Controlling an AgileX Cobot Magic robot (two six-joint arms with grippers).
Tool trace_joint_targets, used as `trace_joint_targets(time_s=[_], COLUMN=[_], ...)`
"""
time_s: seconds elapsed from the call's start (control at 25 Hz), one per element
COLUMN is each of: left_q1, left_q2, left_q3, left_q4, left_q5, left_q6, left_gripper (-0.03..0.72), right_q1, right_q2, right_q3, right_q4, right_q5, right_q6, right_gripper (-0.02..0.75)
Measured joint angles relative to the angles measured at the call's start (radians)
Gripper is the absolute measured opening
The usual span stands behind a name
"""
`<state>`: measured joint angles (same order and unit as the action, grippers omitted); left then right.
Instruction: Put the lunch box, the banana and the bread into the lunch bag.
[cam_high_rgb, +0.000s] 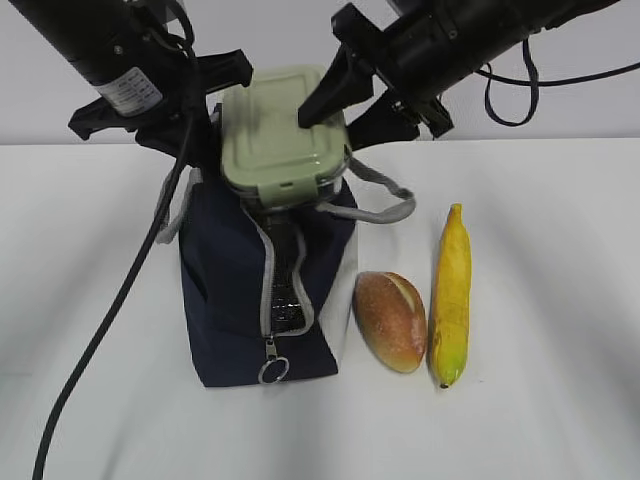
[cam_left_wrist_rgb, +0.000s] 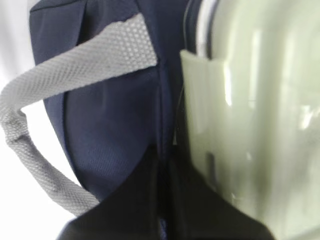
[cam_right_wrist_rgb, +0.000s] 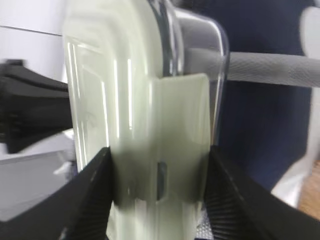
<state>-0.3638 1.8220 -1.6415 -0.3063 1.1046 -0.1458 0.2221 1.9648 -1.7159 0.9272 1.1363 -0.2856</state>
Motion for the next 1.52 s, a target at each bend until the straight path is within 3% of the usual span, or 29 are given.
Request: trace_joint_targets(time_s=[0.16, 0.28, 1.04, 1.52], left_q1=[0.000, 0.000, 0.000, 0.000], left_q2=[0.000, 0.000, 0.000, 0.000], left_q3=[0.000, 0.000, 0.000, 0.000], left_q4=[-0.001, -0.004, -0.004, -0.012], left_q5=[-0.002, -0.003, -0.006, -0.005], left_q6=[0.000, 0.000, 0.019, 0.026], left_gripper=[0.000, 0.000, 0.000, 0.000], right_q1=[0.002, 0.002, 0.110, 0.111], right_q2=[0.000, 0.000, 0.097, 0.188], right_q3=[0.000, 0.000, -0.004, -0.004], right_q4=[-0.172, -0.211, -0.230, -0.135], right_q5=[0.015, 0.022, -0.017, -0.113], right_q6=[0.068, 0.084, 0.139, 0.130], right_gripper=[0.400, 0.400, 0.400, 0.399])
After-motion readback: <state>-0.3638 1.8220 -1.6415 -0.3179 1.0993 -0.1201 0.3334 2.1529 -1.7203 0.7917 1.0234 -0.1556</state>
